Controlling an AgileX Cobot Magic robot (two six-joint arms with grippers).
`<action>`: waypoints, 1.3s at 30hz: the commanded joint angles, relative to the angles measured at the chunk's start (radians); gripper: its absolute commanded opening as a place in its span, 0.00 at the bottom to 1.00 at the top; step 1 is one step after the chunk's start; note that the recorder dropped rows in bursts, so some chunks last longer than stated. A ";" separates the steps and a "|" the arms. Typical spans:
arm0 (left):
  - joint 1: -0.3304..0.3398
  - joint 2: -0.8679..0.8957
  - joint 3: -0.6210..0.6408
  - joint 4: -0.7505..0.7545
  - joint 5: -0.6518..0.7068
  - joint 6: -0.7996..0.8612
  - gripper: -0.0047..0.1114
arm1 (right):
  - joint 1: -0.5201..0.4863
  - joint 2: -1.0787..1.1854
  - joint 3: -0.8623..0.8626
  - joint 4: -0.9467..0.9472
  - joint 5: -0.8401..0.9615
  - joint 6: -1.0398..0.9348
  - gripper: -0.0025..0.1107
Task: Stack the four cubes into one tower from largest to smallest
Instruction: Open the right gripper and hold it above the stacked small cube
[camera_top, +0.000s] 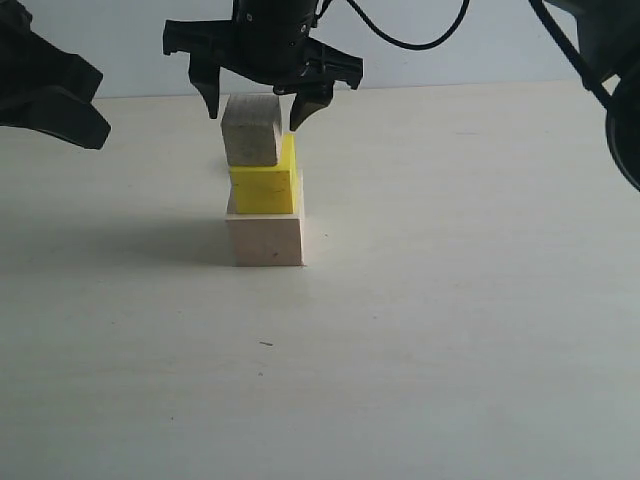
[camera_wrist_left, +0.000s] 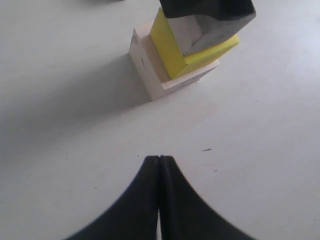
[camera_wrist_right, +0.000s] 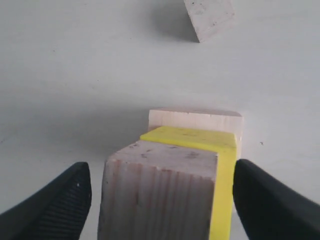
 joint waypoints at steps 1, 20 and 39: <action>0.001 -0.008 0.005 -0.010 0.006 0.004 0.04 | 0.002 -0.003 -0.006 -0.013 -0.005 -0.029 0.67; 0.001 -0.008 0.005 -0.009 0.006 0.004 0.04 | 0.002 -0.003 -0.006 -0.031 -0.005 -0.071 0.67; 0.001 -0.008 0.005 -0.009 0.008 0.004 0.04 | 0.002 -0.003 -0.006 -0.042 -0.005 -0.137 0.65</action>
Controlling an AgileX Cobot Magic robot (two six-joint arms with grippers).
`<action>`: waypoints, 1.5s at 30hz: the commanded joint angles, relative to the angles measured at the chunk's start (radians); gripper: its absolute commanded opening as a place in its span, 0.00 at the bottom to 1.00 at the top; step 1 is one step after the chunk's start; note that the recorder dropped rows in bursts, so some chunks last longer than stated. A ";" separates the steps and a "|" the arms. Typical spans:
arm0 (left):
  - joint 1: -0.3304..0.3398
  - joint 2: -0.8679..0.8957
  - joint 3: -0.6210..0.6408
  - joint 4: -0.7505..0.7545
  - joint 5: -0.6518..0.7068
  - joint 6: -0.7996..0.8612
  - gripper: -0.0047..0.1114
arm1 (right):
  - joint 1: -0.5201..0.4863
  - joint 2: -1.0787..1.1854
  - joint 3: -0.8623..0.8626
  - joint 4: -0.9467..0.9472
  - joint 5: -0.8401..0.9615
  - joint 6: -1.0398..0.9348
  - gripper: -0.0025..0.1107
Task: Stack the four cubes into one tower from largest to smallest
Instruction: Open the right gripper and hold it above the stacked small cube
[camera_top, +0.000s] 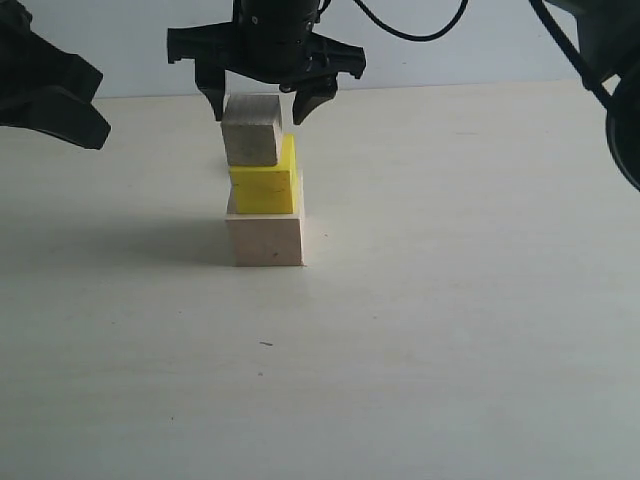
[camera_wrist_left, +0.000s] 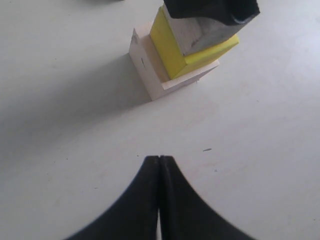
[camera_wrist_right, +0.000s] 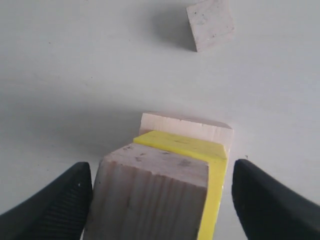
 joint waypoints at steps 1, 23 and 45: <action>0.001 -0.008 0.005 -0.009 0.008 0.004 0.04 | 0.002 -0.003 -0.006 -0.011 -0.005 -0.026 0.65; 0.001 -0.008 0.005 -0.009 0.008 0.004 0.04 | 0.002 -0.003 -0.006 -0.017 -0.005 -0.055 0.65; 0.001 -0.008 0.005 -0.009 0.008 0.004 0.04 | 0.002 -0.003 -0.006 -0.007 -0.005 -0.101 0.65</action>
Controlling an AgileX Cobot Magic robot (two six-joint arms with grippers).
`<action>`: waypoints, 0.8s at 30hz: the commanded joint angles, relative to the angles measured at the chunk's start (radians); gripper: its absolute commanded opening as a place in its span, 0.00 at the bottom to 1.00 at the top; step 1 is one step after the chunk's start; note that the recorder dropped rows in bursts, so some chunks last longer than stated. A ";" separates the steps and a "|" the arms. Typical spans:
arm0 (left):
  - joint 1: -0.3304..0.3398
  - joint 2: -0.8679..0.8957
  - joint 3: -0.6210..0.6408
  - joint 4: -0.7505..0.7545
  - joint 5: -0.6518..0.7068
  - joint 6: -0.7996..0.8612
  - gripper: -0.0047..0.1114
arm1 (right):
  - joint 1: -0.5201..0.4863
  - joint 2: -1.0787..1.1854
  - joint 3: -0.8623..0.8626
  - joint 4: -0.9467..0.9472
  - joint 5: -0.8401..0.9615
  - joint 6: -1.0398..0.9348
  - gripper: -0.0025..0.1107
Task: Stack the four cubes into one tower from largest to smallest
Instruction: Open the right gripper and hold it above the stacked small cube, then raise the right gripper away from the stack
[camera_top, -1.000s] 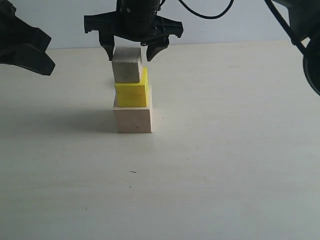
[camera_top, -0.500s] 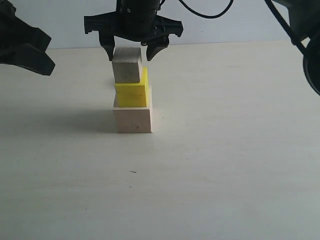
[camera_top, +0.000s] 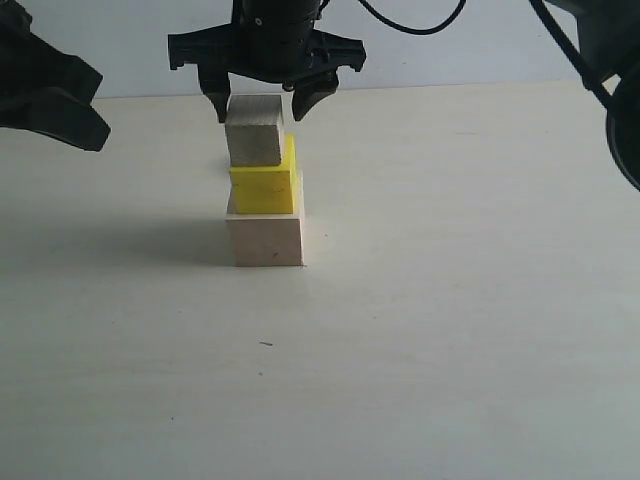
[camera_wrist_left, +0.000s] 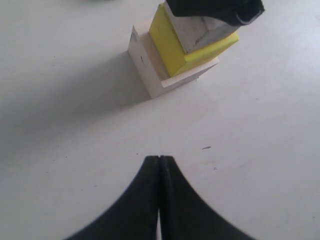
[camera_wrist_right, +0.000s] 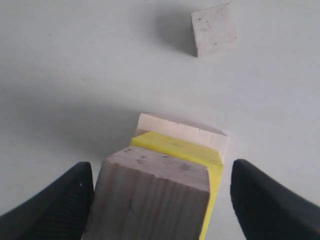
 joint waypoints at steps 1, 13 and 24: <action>0.001 -0.008 0.005 -0.009 0.001 0.004 0.04 | 0.002 -0.003 -0.006 -0.007 -0.003 -0.014 0.65; 0.001 -0.008 0.005 -0.009 0.001 0.004 0.04 | 0.002 -0.005 -0.006 0.038 -0.003 -0.012 0.65; 0.001 -0.008 0.005 -0.009 0.001 0.004 0.04 | 0.002 -0.051 -0.006 0.050 -0.003 -0.007 0.66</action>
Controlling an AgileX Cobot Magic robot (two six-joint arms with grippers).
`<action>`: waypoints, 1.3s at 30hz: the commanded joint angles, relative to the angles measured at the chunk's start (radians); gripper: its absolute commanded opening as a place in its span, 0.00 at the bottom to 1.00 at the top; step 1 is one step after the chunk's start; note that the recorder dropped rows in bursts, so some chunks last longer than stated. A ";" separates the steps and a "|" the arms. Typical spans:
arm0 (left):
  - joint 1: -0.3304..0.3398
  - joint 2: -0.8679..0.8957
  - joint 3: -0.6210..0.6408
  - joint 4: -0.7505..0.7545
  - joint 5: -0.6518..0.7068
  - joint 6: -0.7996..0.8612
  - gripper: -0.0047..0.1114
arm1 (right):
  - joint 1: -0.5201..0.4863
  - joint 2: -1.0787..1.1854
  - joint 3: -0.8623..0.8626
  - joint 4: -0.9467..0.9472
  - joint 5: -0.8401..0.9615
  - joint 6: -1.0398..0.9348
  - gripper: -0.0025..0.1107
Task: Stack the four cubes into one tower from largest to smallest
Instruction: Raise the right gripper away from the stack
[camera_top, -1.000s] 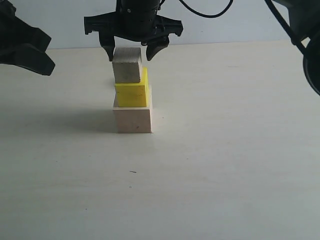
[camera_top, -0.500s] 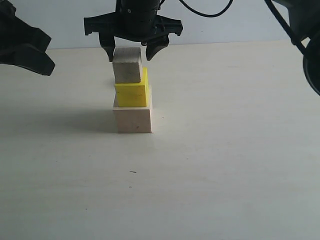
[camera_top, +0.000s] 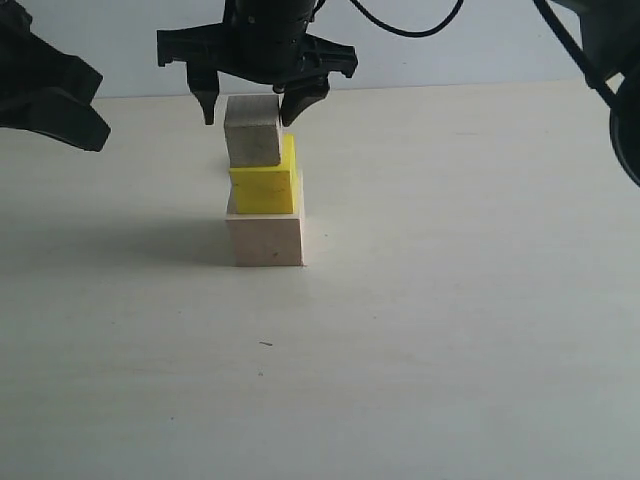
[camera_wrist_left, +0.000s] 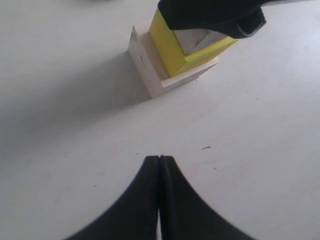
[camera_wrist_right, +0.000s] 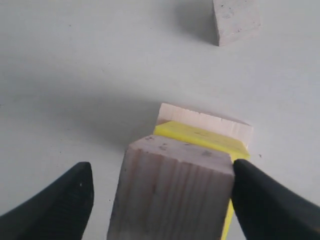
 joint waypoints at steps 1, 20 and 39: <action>0.001 -0.008 0.005 -0.009 0.001 0.004 0.04 | 0.002 -0.052 -0.006 -0.035 -0.003 0.003 0.66; 0.001 -0.006 0.005 -0.009 -0.030 0.004 0.04 | 0.002 -0.136 -0.006 -0.221 -0.003 -0.050 0.35; 0.061 0.118 -0.036 0.044 -0.262 -0.028 0.04 | 0.002 -0.408 -0.002 -0.204 -0.003 -0.224 0.02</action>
